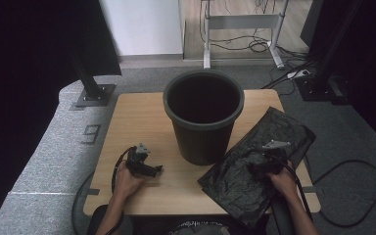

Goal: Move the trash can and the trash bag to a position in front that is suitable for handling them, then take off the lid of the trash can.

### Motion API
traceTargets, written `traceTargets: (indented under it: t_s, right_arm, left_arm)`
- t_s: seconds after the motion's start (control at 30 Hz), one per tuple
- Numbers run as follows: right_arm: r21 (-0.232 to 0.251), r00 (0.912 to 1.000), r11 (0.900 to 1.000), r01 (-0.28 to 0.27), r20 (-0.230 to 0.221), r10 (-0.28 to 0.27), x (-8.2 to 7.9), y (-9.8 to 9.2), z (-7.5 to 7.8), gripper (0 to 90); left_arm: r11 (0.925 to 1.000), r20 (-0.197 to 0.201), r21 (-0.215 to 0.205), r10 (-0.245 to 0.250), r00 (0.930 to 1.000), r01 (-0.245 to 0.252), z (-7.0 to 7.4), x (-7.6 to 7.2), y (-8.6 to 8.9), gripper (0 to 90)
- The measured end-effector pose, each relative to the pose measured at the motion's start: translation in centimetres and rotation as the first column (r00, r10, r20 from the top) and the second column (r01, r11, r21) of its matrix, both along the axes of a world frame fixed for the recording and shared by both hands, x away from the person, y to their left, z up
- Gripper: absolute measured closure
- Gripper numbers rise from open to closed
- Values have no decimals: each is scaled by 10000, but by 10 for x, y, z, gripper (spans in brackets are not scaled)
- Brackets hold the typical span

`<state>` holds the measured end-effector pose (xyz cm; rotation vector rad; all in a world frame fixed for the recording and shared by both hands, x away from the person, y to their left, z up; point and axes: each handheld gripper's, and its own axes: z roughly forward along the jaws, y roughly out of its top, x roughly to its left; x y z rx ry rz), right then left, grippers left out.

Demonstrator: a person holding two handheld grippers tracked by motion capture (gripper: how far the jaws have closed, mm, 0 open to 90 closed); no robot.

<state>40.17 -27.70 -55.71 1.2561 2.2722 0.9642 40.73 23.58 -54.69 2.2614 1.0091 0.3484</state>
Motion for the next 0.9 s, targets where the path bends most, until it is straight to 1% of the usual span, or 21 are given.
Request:
traceTargets:
  t_s: [0.13, 0.27, 0.33, 0.37, 0.43, 0.47, 0.53, 0.63, 0.73, 0.9]
  right_arm:
    - [-1, 10000, 10000, 12, 3, -12, 0, 0, 0, 0]
    - [0, 10000, 10000, 68, -7, -68, -1, 0, 0, 0]
    - [-2, 10000, 10000, 62, -6, -62, -1, 1, 0, 0]
    - [0, 10000, 10000, 68, -2, -68, -1, 1, 0, 0]
    - [0, 10000, 10000, 68, -2, -68, -1, 1, 0, 0]
    - [0, 10000, 10000, 68, -2, -68, -1, 1, 0, 0]
    - [-1, 10000, 10000, 87, -5, -87, -2, 1, 0, 0]
    - [-2, 10000, 10000, 87, -6, -87, -1, 1, 0, 0]
    - [-2, 10000, 10000, 94, -4, -94, -2, 1, 0, 0]
    - [-4, 9999, 9999, 110, -3, -110, -2, 1, 0, 0]
  left_arm:
    - [10000, -78, 26, 40, 10000, -39, 1, 1, -1, 0]
    - [9999, -225, 164, 41, 9997, -38, 3, 2, -2, 0]
    - [10000, -295, 9, 78, 9995, -77, 4, 3, -1, 10]
    - [9994, -382, -357, 26, 9993, -40, 6, 3, 1, 10]
    - [9984, -336, -560, 33, 9994, -52, 9, 3, 2, 9]
    - [9984, -336, -560, 33, 9994, -52, 9, 3, 2, 9]
    - [9973, -153, -735, 8, 9999, -19, 15, 4, 3, 9]
    - [9968, -46, -805, -13, 10000, 10, 19, 4, 4, 9]
    - [9961, -71, -878, -85, 9999, 78, 23, 5, 3, 8]
    - [9969, -78, -736, -298, 9995, 292, 32, 6, 2, 3]
